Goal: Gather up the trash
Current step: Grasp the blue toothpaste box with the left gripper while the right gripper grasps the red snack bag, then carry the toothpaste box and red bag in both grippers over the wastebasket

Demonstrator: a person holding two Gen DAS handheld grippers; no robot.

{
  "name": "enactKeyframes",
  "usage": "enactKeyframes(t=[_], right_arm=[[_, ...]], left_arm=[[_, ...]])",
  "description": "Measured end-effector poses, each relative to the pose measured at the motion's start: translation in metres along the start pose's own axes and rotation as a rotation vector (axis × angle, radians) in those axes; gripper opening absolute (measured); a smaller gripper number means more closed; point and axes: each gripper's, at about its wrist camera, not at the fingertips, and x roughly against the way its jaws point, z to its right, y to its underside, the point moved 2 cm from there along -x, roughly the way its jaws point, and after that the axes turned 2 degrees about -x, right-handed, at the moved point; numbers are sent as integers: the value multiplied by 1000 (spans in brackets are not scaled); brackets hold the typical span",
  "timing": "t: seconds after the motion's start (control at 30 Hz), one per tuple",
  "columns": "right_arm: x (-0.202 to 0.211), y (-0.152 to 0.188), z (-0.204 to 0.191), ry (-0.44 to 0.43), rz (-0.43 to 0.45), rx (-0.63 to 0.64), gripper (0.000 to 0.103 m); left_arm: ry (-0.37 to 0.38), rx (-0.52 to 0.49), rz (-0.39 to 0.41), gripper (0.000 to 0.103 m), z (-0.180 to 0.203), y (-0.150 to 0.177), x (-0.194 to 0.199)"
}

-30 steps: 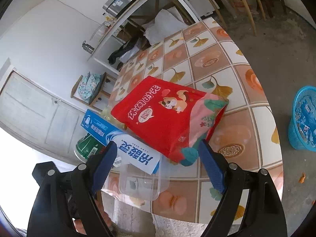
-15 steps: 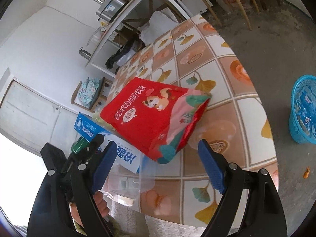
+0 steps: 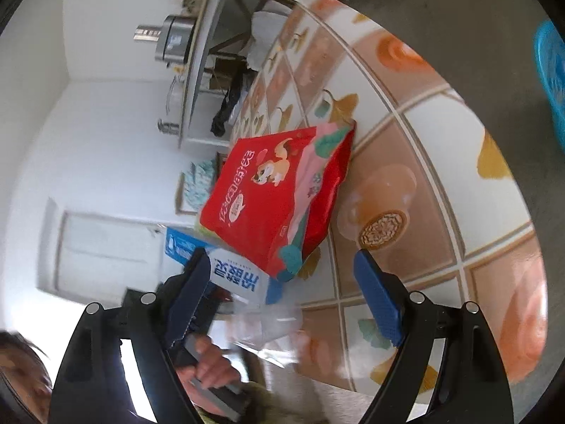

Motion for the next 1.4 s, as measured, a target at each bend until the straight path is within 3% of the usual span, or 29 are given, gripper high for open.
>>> enactKeyframes(t=[0.17,0.57,0.77,0.9,1.03,1.4], right_arm=[[-15,-6,-1,-23,-13,-29,80],[-52,-13,-4,22,-61,-86,64],[-58,-15,8,7,-56,-146,43],[-54,-13,16,-47,-49,-182,20],[-44,-15,18,-109,-11,-199,9],[3,-22,17,-275,98,-192,5]], left_arm=[[30,-15,20,37,2,4,7],[82,-51,40,34,5,7,22],[95,-60,56,34,5,7,31],[106,-71,70,33,7,9,39],[111,-85,87,33,10,9,45],[118,-107,117,33,23,7,54]])
